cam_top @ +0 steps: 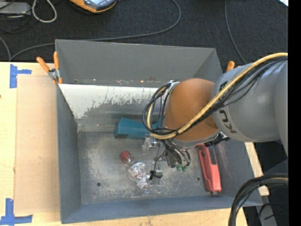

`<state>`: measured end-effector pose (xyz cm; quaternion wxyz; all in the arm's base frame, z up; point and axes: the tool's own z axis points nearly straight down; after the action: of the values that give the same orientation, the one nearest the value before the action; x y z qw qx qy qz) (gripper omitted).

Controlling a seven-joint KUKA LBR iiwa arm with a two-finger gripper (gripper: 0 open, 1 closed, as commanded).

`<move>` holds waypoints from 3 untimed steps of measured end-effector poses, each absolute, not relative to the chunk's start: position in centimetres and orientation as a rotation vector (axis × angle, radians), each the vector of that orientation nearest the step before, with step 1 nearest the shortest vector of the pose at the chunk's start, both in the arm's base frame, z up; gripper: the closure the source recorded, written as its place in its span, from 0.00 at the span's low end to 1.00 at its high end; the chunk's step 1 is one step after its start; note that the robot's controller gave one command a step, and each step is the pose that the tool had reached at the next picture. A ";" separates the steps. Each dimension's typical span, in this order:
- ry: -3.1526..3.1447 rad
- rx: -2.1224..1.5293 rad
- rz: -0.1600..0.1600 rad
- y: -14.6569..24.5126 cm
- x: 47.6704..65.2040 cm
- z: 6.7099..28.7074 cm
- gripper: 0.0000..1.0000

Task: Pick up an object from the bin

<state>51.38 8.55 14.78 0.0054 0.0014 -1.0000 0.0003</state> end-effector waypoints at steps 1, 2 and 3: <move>-3.138 -0.004 0.000 8.5 51.6 15.2 0.00; -3.113 -0.282 0.004 10.9 49.0 6.7 0.00; -3.119 -0.396 0.000 11.1 50.9 12.3 0.00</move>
Offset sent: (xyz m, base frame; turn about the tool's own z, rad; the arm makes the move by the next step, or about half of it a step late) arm -0.0211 0.0230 -0.0778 0.1852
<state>50.93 11.13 12.32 -0.0011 -0.1259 -0.9920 -0.0001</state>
